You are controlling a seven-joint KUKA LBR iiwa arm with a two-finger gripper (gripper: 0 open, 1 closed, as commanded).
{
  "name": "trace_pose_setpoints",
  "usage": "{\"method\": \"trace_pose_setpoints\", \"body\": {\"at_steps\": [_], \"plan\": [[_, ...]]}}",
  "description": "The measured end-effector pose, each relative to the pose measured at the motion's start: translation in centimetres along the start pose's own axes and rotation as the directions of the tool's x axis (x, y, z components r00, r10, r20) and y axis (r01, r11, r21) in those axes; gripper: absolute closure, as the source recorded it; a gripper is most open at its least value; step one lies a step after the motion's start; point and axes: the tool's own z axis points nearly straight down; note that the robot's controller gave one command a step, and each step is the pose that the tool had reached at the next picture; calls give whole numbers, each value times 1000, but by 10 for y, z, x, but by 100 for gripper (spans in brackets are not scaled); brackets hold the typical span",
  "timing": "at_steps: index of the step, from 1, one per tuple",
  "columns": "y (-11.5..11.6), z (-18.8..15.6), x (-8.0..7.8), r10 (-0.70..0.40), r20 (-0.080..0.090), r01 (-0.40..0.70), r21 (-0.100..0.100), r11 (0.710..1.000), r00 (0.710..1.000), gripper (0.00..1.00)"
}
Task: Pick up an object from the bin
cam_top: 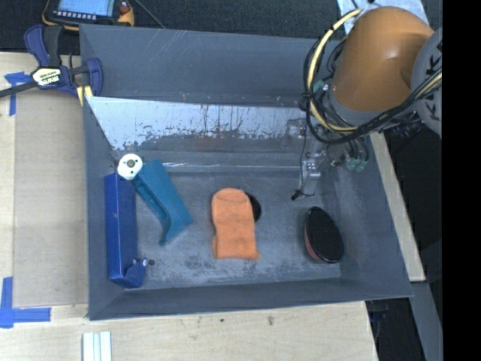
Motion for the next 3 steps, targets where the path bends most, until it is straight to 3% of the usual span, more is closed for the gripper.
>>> {"method": "trace_pose_setpoints", "body": {"at_steps": [1,2,3], "plan": [[17,35,-6,8,7,-8,1,1000,1000,0],[31,105,33,40,1,-40,-1,999,999,0],[36,114,35,33,-6,-33,0,999,999,0]]}}
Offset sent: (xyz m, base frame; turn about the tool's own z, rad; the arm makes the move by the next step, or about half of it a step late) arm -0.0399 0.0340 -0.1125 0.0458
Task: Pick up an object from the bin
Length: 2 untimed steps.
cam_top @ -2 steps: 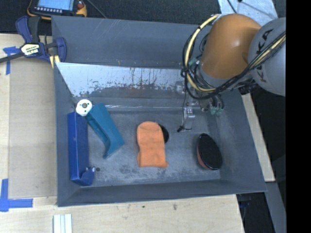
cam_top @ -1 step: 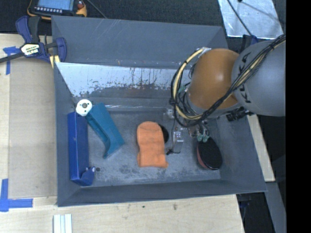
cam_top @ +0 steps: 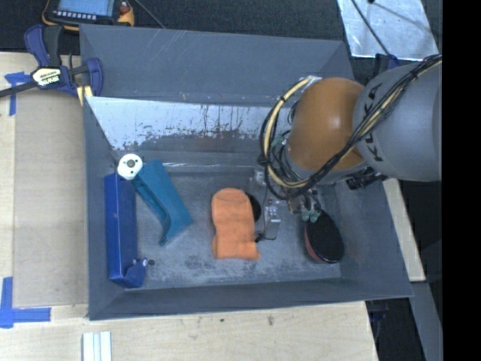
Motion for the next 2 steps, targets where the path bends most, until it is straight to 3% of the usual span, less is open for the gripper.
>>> {"method": "trace_pose_setpoints", "body": {"at_steps": [1,2], "plan": [[28,23,32,23,10,-23,-1,1000,1000,0],[46,39,-35,-275,10,275,1,961,961,100]]}}
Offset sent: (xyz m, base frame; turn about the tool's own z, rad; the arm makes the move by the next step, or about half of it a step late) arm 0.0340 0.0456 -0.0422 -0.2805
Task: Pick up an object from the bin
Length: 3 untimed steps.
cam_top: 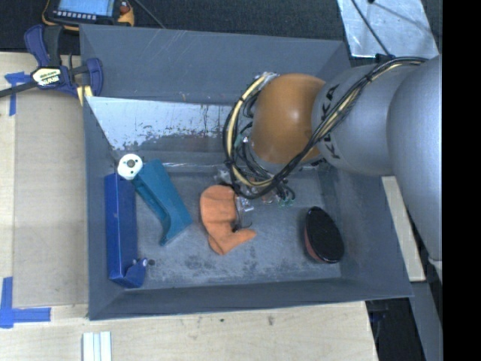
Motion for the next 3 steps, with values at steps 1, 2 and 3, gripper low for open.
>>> {"method": "trace_pose_setpoints", "body": {"at_steps": [1,2,3], "plan": [[0,0,0,1,0,-1,0,1000,1000,100],[0,0,0,1,0,-1,0,1000,1000,100],[0,0,0,2,0,-2,0,1000,1000,100]]}}
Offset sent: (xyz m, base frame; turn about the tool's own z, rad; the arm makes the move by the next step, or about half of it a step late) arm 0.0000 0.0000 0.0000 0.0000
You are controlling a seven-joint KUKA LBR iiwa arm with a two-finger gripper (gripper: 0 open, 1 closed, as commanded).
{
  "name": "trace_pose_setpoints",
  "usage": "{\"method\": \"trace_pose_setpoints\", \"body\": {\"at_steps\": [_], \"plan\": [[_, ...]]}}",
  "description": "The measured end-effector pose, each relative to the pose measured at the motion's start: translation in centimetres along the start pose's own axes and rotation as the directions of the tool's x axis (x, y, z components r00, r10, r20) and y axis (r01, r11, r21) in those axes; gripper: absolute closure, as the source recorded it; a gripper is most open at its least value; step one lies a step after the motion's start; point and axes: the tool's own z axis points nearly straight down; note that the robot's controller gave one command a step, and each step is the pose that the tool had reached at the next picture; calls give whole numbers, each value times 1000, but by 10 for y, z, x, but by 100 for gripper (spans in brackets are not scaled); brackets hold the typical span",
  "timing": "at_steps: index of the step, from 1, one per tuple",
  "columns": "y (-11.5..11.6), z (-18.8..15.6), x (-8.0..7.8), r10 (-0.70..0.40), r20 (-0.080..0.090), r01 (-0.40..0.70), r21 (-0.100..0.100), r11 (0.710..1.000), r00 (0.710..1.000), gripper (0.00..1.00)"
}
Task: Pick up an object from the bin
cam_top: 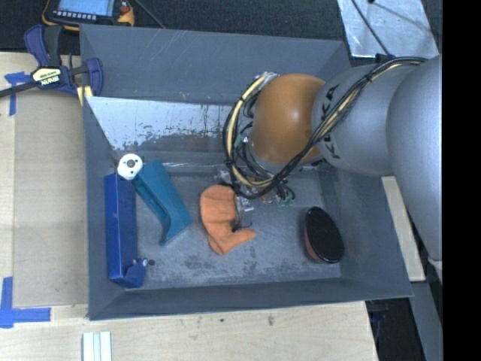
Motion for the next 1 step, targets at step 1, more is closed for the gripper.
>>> {"method": "trace_pose_setpoints", "body": {"at_steps": [1], "plan": [[0,0,0,0,0,0,0,1000,1000,100]]}}
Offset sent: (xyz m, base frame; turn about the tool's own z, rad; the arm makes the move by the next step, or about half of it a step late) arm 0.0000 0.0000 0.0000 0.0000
